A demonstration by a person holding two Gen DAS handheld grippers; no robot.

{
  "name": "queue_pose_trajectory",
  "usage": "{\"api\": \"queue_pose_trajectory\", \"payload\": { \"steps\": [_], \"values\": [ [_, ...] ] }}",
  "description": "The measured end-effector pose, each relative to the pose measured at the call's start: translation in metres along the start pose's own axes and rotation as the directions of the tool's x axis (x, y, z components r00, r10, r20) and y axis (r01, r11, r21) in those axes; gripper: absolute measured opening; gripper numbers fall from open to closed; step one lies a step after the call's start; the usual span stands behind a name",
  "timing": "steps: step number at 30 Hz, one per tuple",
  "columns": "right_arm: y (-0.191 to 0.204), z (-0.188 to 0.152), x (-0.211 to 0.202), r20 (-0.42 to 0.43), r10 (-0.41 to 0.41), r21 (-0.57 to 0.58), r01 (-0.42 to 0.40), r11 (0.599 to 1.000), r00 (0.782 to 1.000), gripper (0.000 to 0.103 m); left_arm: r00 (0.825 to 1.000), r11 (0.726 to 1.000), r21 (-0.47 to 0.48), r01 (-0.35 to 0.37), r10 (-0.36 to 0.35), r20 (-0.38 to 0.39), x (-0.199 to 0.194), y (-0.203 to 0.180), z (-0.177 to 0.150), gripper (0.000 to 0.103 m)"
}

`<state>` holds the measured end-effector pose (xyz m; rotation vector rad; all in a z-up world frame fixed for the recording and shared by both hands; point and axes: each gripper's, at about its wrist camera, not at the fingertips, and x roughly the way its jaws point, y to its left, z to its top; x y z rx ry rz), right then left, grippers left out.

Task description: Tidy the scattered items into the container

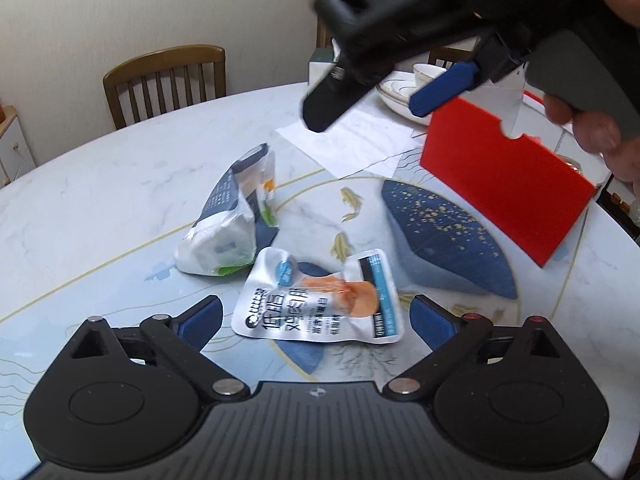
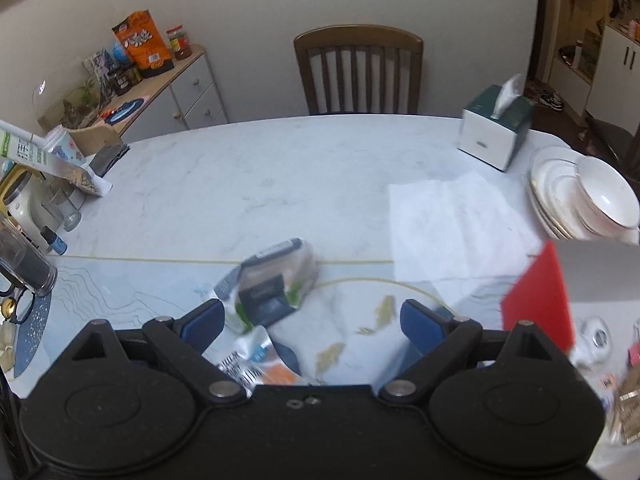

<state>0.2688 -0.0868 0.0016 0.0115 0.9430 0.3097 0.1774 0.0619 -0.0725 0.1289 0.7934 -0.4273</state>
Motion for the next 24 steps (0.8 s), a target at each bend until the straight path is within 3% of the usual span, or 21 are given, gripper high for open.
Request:
{"api": "queue_pose_trajectory", "payload": {
  "steps": [10,24],
  "values": [
    [0.029,0.019,0.045,-0.061,-0.006,-0.034,0.004,0.999,0.998,0.095,0.999,0.999,0.021,0.048,-0.047,-0.019,0.024,0.020,0.001,0.101],
    [0.043,0.027,0.107,-0.163,-0.051,-0.041,0.045,0.998,0.985,0.095,0.993,0.994,-0.026,0.105,-0.106,-0.046,0.054,0.040,0.010,0.101]
  ]
}}
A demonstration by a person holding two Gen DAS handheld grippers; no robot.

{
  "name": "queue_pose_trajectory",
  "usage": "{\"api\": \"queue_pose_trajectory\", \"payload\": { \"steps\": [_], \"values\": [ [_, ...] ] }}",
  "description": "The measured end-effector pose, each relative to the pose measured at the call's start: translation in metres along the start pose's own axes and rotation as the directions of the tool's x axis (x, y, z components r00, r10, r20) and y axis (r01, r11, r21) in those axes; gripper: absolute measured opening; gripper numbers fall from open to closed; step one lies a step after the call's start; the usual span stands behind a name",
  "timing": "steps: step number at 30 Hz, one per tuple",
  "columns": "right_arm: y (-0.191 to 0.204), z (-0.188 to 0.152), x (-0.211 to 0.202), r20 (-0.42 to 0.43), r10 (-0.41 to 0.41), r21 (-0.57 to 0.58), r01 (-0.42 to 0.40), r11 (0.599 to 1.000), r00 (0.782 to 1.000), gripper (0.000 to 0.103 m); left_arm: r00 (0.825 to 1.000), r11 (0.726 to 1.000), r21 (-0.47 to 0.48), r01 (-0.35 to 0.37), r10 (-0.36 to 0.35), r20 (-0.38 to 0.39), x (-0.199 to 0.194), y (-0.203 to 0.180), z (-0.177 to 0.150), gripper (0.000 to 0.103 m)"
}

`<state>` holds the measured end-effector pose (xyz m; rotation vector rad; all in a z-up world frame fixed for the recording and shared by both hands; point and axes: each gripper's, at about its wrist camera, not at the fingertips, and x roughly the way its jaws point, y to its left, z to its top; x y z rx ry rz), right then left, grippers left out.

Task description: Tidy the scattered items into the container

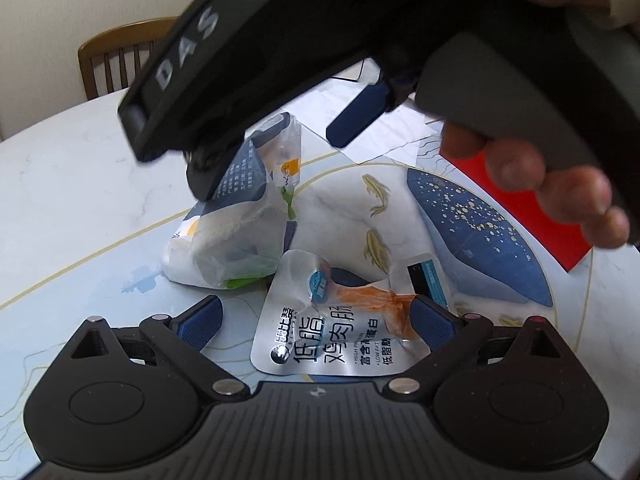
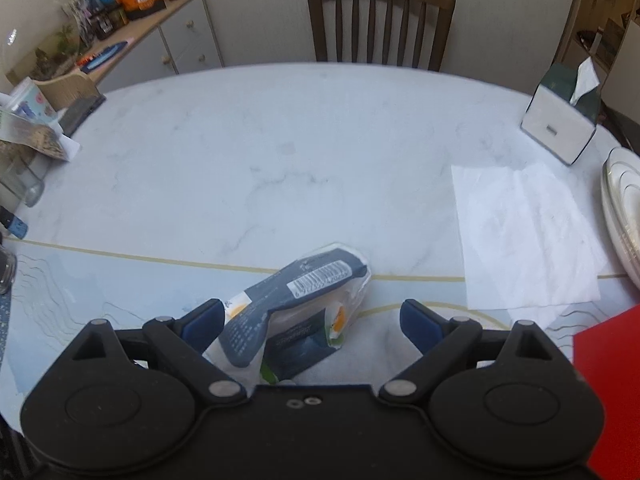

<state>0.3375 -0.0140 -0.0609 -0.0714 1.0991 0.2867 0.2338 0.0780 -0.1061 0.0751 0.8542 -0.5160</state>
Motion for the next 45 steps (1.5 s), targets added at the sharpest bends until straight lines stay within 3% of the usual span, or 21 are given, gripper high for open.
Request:
{"api": "queue_pose_trajectory", "payload": {
  "steps": [10,15,19,23,29,32,37,43,44,45],
  "values": [
    [0.002,-0.004,0.026,-0.062,0.016,0.017,-0.015,1.000,0.998,0.092,1.000,1.000,0.000,0.003,-0.003,0.024,0.003,-0.004,-0.003,0.101],
    [0.001,-0.002,0.031,-0.082,0.040,0.027,-0.037,0.999,0.996,0.084,1.000,0.999,0.029,-0.014,0.013,0.018,0.002,-0.013,-0.005,0.100],
    [0.000,-0.002,0.031,-0.091,0.066,0.039,-0.063,0.997,0.994,0.073,1.000,0.999,0.044,-0.023,0.022,0.005,0.002,-0.020,-0.006,0.099],
    [-0.001,-0.001,0.026,-0.080,0.070,0.037,-0.067,0.997,0.994,0.056,1.000,0.997,0.069,-0.031,0.031,-0.002,0.001,-0.028,-0.008,0.096],
    [-0.011,0.001,0.014,-0.059,0.050,0.020,-0.049,0.999,0.997,0.036,0.999,0.993,0.107,-0.045,0.046,-0.010,-0.001,-0.039,-0.009,0.083],
    [-0.021,-0.001,0.007,-0.059,0.064,0.044,-0.061,0.997,0.996,0.026,0.999,0.993,0.109,-0.034,0.036,-0.017,0.000,-0.043,-0.007,0.082],
    [-0.027,-0.008,-0.002,-0.048,0.071,0.054,-0.068,0.996,0.996,0.019,1.000,0.993,0.117,-0.011,0.013,-0.016,-0.001,-0.053,-0.005,0.065],
    [-0.036,-0.013,-0.018,0.000,0.051,0.047,-0.051,0.998,0.999,0.017,1.000,0.997,0.079,0.001,0.000,-0.014,-0.005,-0.055,-0.006,0.056],
    [-0.038,-0.013,-0.022,0.011,0.048,0.049,-0.049,0.998,0.999,0.017,1.000,0.998,0.067,0.004,-0.004,-0.011,-0.003,-0.055,-0.006,0.051],
    [-0.040,-0.012,-0.025,0.020,0.047,0.049,-0.048,0.998,0.999,0.017,1.000,0.999,0.047,0.013,-0.013,-0.007,0.000,-0.055,-0.006,0.029]
  ]
}}
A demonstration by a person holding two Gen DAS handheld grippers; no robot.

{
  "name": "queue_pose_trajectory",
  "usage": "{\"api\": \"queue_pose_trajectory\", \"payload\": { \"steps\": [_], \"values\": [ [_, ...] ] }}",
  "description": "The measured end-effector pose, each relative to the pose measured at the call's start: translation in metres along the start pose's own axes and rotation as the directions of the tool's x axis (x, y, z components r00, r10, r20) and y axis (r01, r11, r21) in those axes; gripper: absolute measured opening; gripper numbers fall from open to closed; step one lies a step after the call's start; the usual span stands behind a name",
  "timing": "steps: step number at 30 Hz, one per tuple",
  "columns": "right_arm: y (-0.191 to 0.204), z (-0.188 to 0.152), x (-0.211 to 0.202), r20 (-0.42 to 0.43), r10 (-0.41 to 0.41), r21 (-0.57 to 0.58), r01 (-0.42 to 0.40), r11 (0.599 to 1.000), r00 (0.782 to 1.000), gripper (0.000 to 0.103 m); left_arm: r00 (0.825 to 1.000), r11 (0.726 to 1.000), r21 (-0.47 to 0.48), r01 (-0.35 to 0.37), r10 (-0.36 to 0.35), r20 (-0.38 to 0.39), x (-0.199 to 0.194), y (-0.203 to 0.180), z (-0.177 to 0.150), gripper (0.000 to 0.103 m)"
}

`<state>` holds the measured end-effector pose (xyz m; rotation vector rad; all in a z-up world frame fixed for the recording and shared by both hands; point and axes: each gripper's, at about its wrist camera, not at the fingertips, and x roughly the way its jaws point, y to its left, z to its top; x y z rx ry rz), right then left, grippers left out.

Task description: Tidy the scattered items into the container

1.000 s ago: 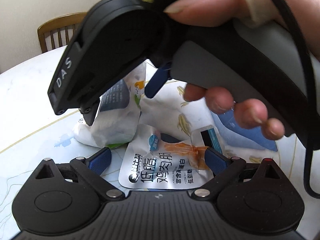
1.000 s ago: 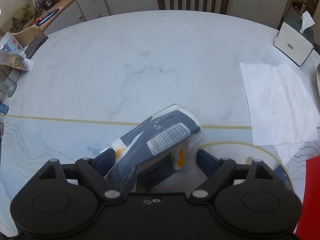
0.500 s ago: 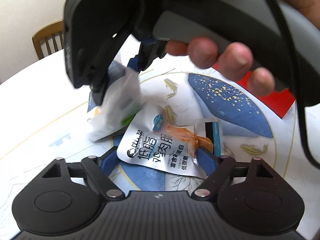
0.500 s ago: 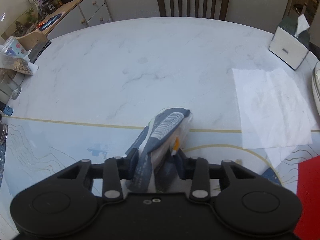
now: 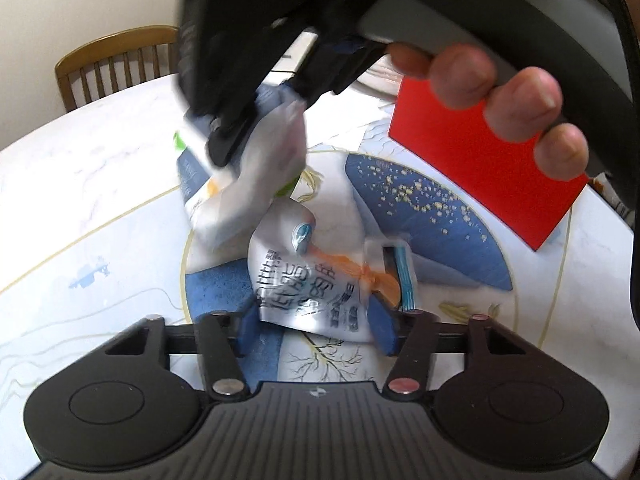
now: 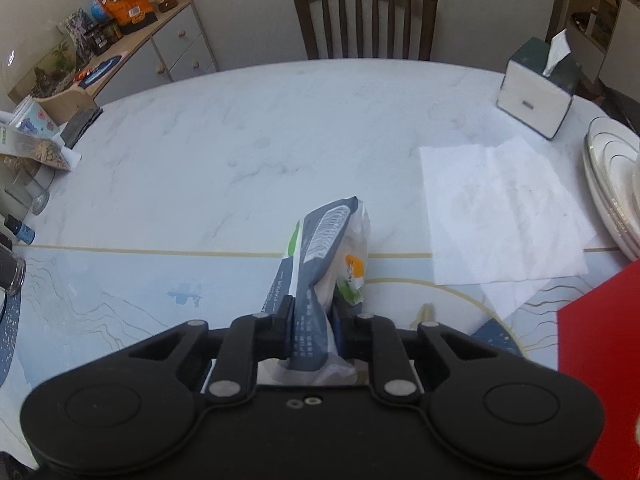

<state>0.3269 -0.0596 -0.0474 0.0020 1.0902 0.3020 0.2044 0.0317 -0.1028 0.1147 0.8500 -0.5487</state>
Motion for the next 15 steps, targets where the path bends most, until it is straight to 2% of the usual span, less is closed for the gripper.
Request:
{"api": "queue_pose_trajectory", "payload": {
  "steps": [2,5,15],
  "values": [
    [-0.004,0.000,-0.008,0.015,-0.006,-0.007,0.006,1.000,1.000,0.016,1.000,0.998,-0.059,0.020,-0.021,-0.006,-0.004,0.005,-0.001,0.029],
    [-0.011,-0.003,-0.022,0.040,-0.017,-0.018,0.018,1.000,0.999,0.016,1.000,0.997,-0.076,0.022,-0.023,-0.002,-0.006,0.007,-0.003,0.027],
    [-0.038,-0.034,-0.073,0.070,-0.023,-0.006,0.023,1.000,0.997,0.016,0.998,0.975,-0.214,0.069,-0.064,0.027,-0.019,0.017,-0.012,0.014]
  ]
}}
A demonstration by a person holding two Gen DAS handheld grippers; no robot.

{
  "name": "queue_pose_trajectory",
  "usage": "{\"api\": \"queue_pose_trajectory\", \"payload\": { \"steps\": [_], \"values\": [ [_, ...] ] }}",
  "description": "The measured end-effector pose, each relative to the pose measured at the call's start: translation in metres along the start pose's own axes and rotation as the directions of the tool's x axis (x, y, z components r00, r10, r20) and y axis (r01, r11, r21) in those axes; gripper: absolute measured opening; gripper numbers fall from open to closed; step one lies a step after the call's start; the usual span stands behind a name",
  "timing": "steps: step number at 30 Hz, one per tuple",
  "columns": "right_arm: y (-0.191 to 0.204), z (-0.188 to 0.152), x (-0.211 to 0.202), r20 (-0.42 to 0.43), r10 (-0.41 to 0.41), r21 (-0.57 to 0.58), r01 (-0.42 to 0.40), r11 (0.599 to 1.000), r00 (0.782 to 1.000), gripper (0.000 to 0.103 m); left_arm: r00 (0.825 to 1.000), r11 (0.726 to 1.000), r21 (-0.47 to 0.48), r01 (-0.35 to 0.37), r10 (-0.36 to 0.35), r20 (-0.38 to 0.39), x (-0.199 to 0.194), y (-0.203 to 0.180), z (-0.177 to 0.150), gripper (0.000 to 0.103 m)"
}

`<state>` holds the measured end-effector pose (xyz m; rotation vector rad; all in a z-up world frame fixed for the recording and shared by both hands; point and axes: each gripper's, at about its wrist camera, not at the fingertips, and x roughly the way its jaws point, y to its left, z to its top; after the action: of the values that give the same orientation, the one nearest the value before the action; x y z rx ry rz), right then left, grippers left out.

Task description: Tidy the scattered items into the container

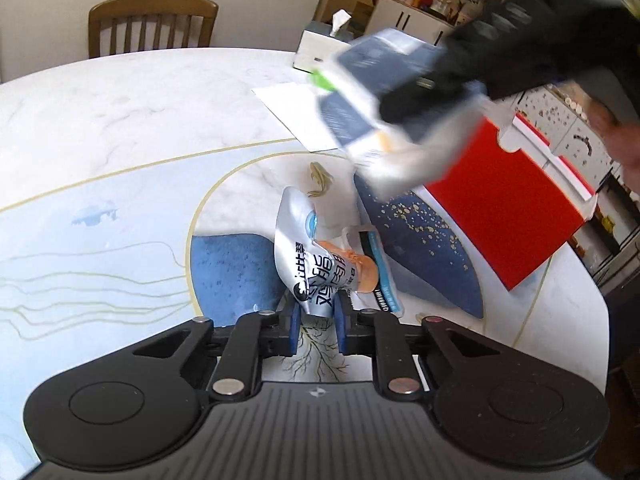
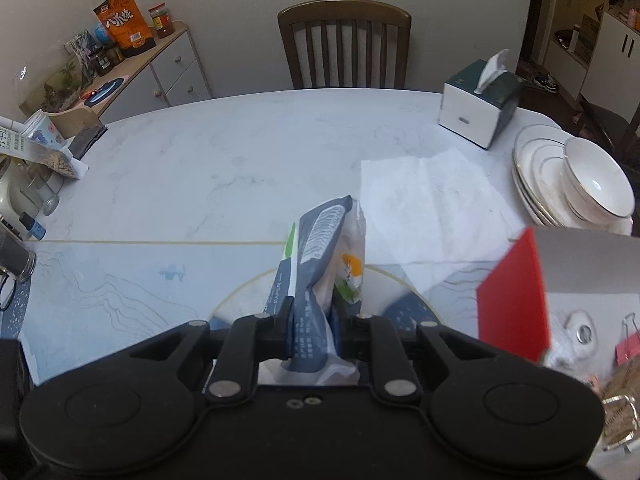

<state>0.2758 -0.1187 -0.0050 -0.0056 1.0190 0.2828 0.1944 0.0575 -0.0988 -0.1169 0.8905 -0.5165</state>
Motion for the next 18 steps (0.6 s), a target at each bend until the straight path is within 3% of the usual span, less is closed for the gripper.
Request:
{"api": "queue_pose_trajectory", "payload": {
  "steps": [18],
  "values": [
    [-0.045,-0.063,-0.069,-0.022,0.062,0.023,-0.061,0.998,0.998,0.016,0.998,0.996,-0.088,0.024,-0.020,0.054,-0.035,-0.026,-0.003,0.002]
  ]
}}
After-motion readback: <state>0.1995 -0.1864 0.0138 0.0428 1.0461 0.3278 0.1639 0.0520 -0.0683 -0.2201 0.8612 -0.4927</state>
